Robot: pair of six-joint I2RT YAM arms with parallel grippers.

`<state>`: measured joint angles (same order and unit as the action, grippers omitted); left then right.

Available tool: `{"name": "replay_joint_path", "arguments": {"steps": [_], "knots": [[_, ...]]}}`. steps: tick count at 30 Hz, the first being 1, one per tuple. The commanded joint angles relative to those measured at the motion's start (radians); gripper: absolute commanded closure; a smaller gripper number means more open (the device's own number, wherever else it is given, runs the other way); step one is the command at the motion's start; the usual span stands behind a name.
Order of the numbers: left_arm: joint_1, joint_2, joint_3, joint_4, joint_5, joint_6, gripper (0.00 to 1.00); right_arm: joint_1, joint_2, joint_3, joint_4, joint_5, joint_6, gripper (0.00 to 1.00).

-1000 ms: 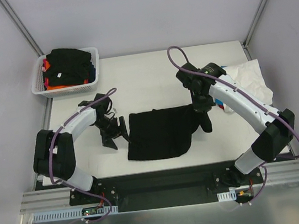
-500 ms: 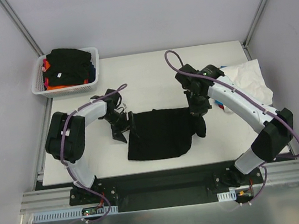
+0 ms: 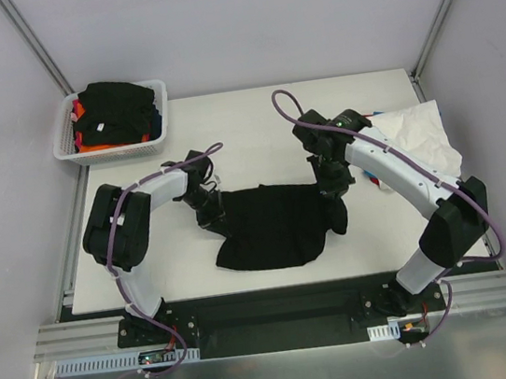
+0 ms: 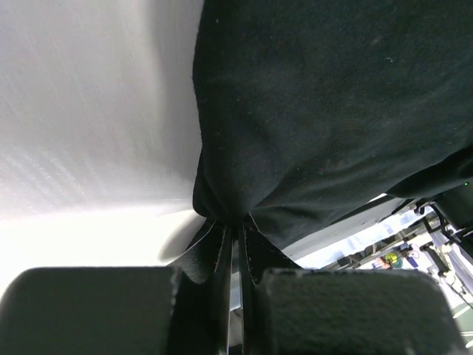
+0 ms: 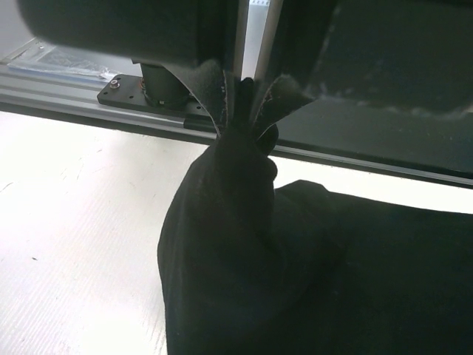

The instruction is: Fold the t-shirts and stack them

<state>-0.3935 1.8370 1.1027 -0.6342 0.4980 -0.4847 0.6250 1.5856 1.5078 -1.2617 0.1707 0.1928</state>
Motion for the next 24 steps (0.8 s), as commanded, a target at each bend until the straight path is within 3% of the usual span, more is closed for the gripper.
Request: {"name": "replay_joint_path", "arguments": {"steps": [1,8,15,24], "knots": [[-0.016,-0.053,-0.006,-0.001,0.014,-0.034,1.0,-0.004,0.011,0.037,-0.008,-0.011,-0.03,0.99],[-0.016,-0.235,0.04,-0.051,-0.05,-0.097,1.0,-0.007,0.016,0.037,0.013,-0.007,-0.036,0.99],[-0.016,-0.298,0.349,-0.177,-0.191,-0.114,1.0,-0.016,-0.002,0.081,0.022,0.019,-0.053,0.99],[-0.015,-0.38,0.519,-0.326,-0.335,-0.065,1.0,-0.09,-0.163,0.131,0.025,0.153,-0.084,0.99]]}}
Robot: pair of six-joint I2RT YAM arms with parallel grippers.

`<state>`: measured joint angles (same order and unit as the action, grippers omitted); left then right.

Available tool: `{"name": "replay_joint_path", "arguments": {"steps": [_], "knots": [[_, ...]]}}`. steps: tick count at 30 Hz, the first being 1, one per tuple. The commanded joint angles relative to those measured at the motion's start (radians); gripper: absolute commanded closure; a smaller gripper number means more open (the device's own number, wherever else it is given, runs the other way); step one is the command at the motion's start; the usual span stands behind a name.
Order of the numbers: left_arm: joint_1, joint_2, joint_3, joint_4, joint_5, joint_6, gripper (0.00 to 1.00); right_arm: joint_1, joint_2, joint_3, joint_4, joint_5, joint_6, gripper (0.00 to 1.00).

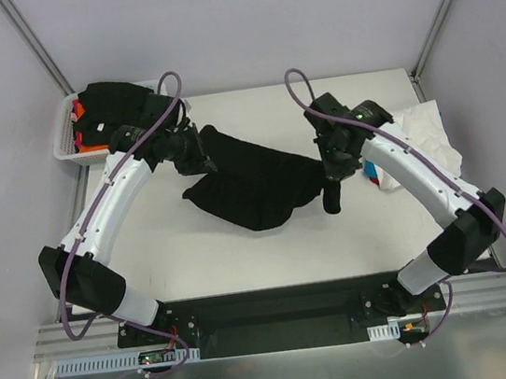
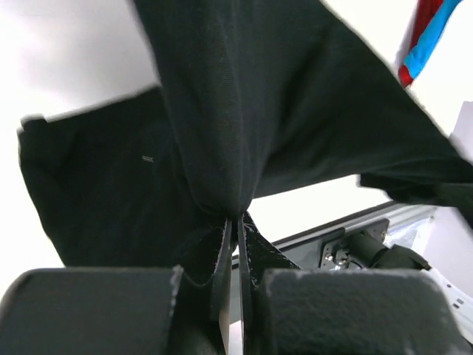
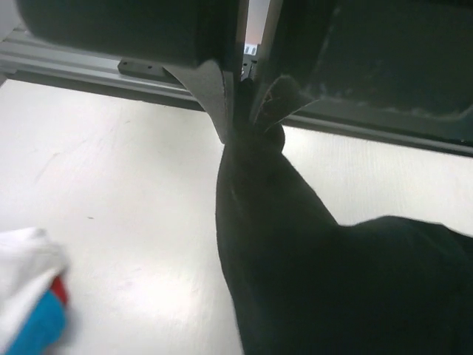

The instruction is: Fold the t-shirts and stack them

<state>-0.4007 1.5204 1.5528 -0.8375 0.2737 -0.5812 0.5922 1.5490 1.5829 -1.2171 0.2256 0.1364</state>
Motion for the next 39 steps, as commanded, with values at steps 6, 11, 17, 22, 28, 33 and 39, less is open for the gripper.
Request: {"name": "replay_joint_path", "arguments": {"steps": [6,11,17,22,28,33,39], "knots": [[-0.006,-0.075,0.188,-0.225,-0.205,0.06,1.0,-0.16,-0.179,0.083,-0.062,0.107,-0.064,0.99],[-0.006,-0.085,0.328,-0.279,-0.238,0.049,1.0,-0.173,-0.239,0.101,-0.076,0.144,-0.04,0.99],[-0.006,-0.062,0.487,-0.347,-0.269,0.067,0.99,-0.175,-0.311,0.094,-0.073,0.208,-0.014,0.99],[-0.006,-0.077,0.529,-0.353,-0.315,0.054,1.0,-0.178,-0.346,0.086,-0.064,0.27,-0.014,0.98],[-0.007,-0.115,0.593,-0.353,-0.327,0.043,0.99,-0.184,-0.411,0.086,-0.048,0.291,-0.023,0.99],[-0.007,-0.164,0.59,-0.35,-0.324,0.044,0.98,-0.184,-0.457,0.075,-0.05,0.307,-0.023,0.99],[-0.007,-0.238,0.569,-0.336,-0.275,0.034,0.95,-0.184,-0.518,0.043,-0.061,0.296,-0.001,0.99]]}}
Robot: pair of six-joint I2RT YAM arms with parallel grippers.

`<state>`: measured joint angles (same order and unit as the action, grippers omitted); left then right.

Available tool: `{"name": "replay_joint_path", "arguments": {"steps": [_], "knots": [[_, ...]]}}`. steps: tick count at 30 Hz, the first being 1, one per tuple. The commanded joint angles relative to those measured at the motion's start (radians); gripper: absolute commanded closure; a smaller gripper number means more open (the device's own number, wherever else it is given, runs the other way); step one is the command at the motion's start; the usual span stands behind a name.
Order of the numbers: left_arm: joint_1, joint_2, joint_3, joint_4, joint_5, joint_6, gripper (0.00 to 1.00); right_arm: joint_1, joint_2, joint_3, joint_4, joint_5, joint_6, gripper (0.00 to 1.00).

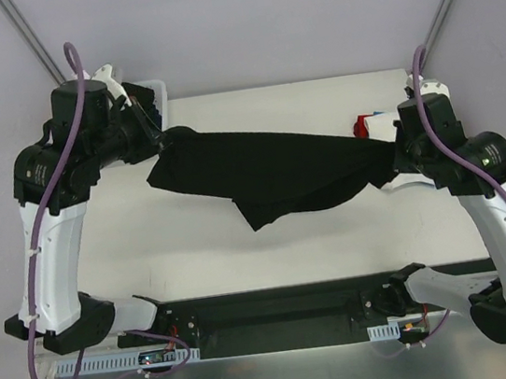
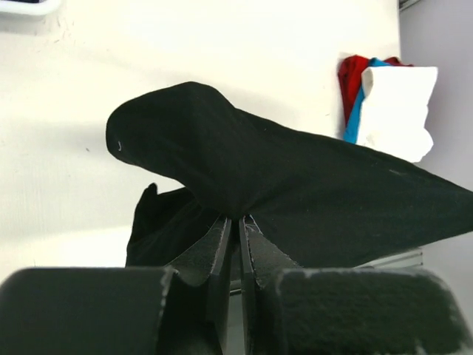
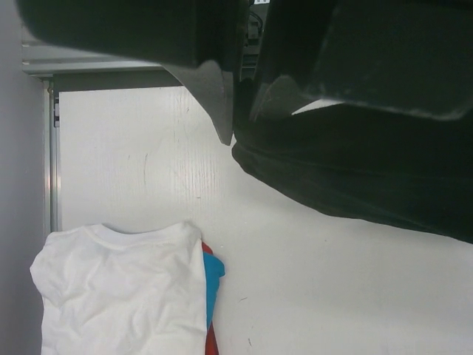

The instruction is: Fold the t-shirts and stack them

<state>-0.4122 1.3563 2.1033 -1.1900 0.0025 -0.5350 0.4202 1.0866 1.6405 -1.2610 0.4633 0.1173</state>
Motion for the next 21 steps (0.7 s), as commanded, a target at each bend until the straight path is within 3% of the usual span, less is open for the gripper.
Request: {"name": "replay_joint_path", "arguments": {"steps": [1,5,12,16,21], "knots": [[0.004,-0.088,0.008,0.017,0.026,-0.017,0.94,-0.012,-0.08,-0.034,-0.018,0.051,0.022,0.99],[0.004,-0.19,-0.154,0.015,0.122,-0.051,0.96,-0.014,-0.155,-0.106,-0.014,-0.011,0.012,0.99],[0.004,-0.446,-0.434,-0.103,0.151,-0.103,0.98,-0.012,-0.267,-0.16,-0.083,-0.104,0.013,0.99],[0.004,-0.474,-0.392,-0.201,0.119,-0.108,0.98,-0.014,-0.303,-0.133,-0.167,-0.1,0.021,0.99],[0.004,-0.438,-0.232,-0.29,0.14,-0.135,0.98,-0.014,-0.321,-0.094,-0.224,-0.103,0.027,0.99]]}}
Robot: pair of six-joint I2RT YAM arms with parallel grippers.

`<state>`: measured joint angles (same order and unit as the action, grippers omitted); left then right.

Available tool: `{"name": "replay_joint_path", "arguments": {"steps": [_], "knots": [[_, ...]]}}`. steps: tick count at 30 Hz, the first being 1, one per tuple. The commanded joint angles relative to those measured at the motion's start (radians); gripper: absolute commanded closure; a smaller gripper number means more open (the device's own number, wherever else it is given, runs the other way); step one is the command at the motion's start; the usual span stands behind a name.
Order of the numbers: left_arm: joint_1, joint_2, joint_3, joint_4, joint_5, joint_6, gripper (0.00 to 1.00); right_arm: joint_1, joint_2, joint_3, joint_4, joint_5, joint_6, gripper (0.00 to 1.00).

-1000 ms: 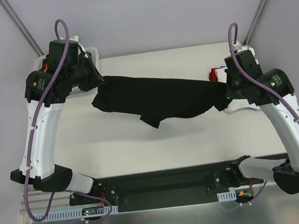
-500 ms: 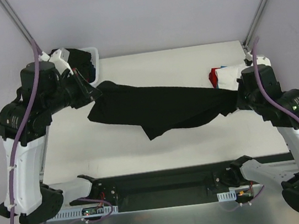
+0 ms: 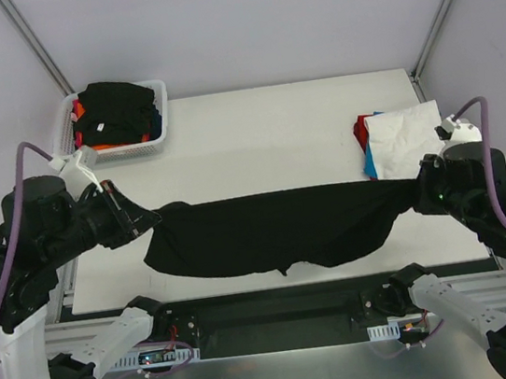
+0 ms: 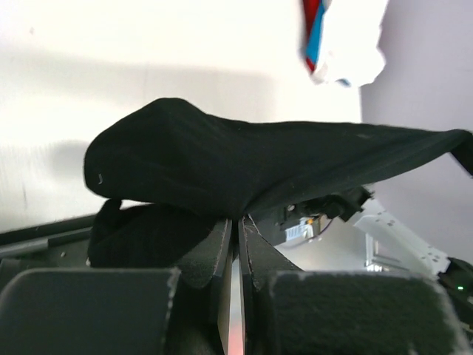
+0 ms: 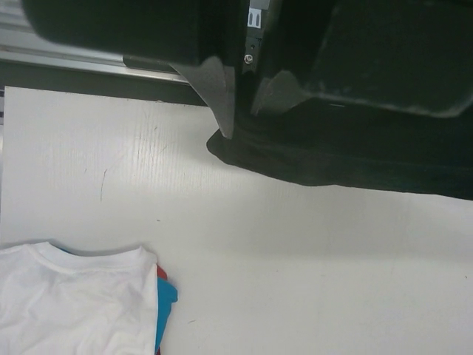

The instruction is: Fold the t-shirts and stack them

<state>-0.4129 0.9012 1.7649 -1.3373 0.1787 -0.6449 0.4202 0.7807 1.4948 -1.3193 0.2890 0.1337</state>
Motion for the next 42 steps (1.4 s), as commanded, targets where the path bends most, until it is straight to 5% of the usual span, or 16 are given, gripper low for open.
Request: {"name": "replay_joint_path", "arguments": {"steps": [1,18,27,42], "knots": [[0.005,0.019,0.119,-0.148,-0.032,-0.029,0.98,-0.014,-0.02,0.059,-0.178,0.068,0.015,0.99],[0.005,-0.059,0.116,-0.181,0.096,-0.025,0.96,-0.012,-0.093,0.099,-0.282,0.044,0.006,0.99],[0.006,-0.016,0.074,-0.172,0.053,0.004,0.96,-0.014,-0.061,-0.001,-0.209,0.032,0.006,0.99],[0.005,0.122,-0.352,0.207,-0.094,0.037,0.99,-0.015,0.243,-0.232,0.116,-0.08,0.0,0.99]]}}
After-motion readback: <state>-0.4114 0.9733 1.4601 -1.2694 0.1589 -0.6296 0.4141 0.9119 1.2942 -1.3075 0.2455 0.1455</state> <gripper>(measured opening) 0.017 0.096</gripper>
